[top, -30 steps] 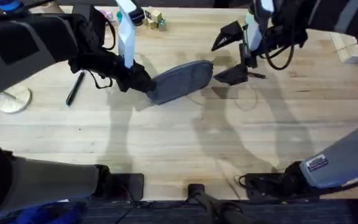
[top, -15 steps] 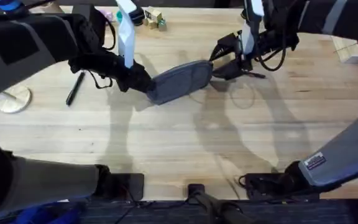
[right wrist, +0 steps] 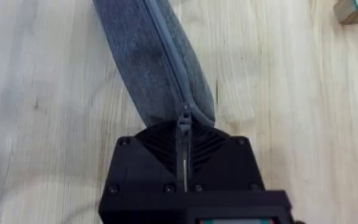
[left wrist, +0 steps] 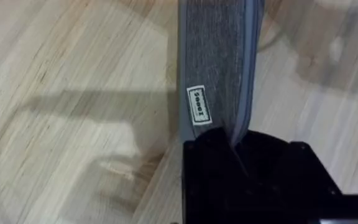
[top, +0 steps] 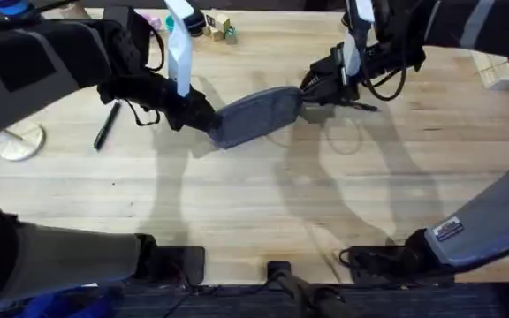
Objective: Unzip the bag, pick up the pens from the table one at a time and place them inside, then zip the bag closed.
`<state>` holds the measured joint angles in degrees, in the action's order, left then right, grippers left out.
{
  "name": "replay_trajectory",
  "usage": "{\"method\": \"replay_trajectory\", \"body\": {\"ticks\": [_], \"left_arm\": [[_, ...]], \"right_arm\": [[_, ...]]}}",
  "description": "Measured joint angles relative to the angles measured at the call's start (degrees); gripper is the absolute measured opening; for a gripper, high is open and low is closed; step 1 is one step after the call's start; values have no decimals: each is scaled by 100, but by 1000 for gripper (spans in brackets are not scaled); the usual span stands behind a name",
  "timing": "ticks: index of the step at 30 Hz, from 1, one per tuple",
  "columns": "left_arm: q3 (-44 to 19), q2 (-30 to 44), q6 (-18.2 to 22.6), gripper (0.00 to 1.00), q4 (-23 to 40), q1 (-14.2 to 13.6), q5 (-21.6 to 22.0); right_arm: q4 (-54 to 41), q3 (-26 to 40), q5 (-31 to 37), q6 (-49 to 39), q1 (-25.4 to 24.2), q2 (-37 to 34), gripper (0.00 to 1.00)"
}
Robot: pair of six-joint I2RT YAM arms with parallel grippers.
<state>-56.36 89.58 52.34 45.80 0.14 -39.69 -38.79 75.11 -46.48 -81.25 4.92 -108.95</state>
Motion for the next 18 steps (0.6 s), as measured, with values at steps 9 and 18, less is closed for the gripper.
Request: {"method": "replay_trajectory", "body": {"ticks": [9,18], "left_arm": [[0,0,0,42,-39,0,10],[0,0,0,42,-44,-2,22]], "right_arm": [[-45,0,235,-15,124,683,32],[105,0,361,-17,568,733,32]]}}
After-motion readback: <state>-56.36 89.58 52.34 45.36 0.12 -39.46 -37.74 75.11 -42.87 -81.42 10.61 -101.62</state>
